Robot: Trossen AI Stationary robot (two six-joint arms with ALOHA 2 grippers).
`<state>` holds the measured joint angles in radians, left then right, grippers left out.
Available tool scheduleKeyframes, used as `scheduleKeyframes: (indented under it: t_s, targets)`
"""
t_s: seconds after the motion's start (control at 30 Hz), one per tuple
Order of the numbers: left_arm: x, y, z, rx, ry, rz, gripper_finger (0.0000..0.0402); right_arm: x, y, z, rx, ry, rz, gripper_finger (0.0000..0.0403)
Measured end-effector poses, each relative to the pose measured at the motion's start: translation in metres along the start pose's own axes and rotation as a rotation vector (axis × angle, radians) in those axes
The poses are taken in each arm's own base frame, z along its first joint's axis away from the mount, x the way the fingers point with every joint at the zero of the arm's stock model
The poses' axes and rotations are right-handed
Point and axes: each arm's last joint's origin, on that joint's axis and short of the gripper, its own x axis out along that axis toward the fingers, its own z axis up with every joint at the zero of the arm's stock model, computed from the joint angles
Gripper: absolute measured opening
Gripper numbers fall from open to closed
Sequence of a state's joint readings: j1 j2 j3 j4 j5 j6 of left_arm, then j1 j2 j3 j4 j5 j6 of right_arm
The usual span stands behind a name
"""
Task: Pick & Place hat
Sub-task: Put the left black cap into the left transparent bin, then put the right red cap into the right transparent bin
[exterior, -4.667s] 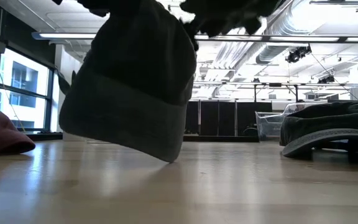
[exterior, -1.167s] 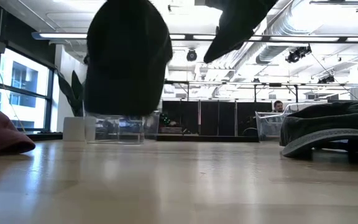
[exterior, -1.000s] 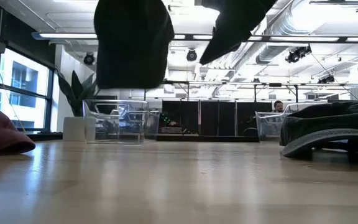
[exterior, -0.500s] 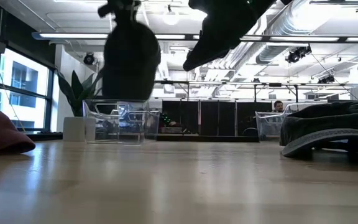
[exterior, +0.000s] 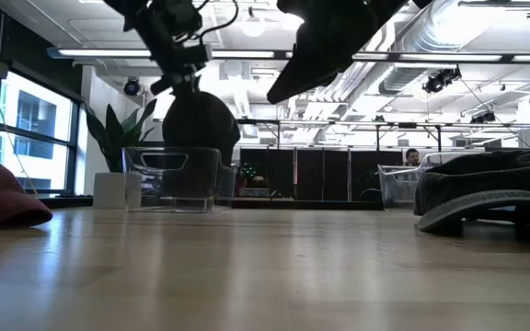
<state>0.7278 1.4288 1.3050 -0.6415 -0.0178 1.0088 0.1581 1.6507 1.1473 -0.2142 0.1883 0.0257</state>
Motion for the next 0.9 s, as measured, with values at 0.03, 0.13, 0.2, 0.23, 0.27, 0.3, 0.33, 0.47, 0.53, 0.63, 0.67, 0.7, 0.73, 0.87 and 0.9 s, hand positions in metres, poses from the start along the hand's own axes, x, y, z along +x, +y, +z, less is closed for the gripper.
scheduleKeyframes:
  t_s: [0.03,0.13,0.2,0.23,0.27,0.3,0.33,0.47,0.53,0.63,0.67,0.7,0.73,0.87,0.9]
  targets:
    - [0.002,0.0,-0.003,0.004,-0.005,-0.001,0.0015,0.0,0.0,0.001,0.002,-0.008,0.0,0.0083]
    - [0.008,-0.001,-0.009,0.01,0.013,-0.017,0.0028,0.0,0.0,0.002,0.005,-0.025,0.001,0.0083]
    - [0.013,-0.002,-0.01,0.002,0.024,-0.03,0.0037,0.0,0.0,0.003,0.007,-0.036,0.001,0.0083]
    - [0.015,-0.001,-0.01,-0.012,0.03,-0.026,0.0041,0.0,0.0,0.004,0.008,-0.04,0.001,0.0083]
    - [0.017,-0.001,-0.01,-0.023,0.032,-0.022,0.0047,0.0,0.0,0.004,0.009,-0.046,0.001,0.0083]
    - [0.019,-0.001,-0.01,-0.028,0.035,-0.027,0.0054,0.0,0.0,0.005,0.009,-0.049,0.004,0.0083]
    - [0.02,-0.002,-0.011,-0.031,0.037,-0.033,0.0063,0.0,0.0,0.005,0.01,-0.049,0.008,0.0083]
    - [0.022,-0.001,-0.01,-0.036,0.036,-0.02,0.0106,0.0,0.001,0.005,0.01,-0.05,0.016,0.0083]
    - [0.021,0.002,-0.009,-0.045,0.043,0.018,0.0132,0.0,0.001,0.005,0.01,-0.05,0.016,0.0083]
    - [0.015,0.01,-0.006,-0.088,0.052,0.053,0.0171,0.0,0.001,0.005,0.009,-0.048,0.016,0.0083]
    - [0.012,0.013,-0.004,-0.109,0.056,0.069,0.0183,0.0,0.001,0.005,0.008,-0.047,0.016,0.0083]
    - [0.008,0.017,-0.002,-0.13,0.064,0.085,0.0194,0.0,0.001,0.005,0.005,-0.046,0.015,0.0083]
    - [0.005,0.02,-0.001,-0.159,0.076,0.106,0.0203,0.0,0.0,0.004,0.005,-0.046,0.013,0.0083]
    - [-0.018,0.03,0.006,-0.309,0.109,0.188,0.0219,0.0,0.0,0.004,0.006,-0.045,-0.003,0.0083]
    - [-0.023,0.031,0.01,-0.35,0.104,0.202,0.0219,0.0,0.0,0.004,0.005,-0.043,-0.003,0.0083]
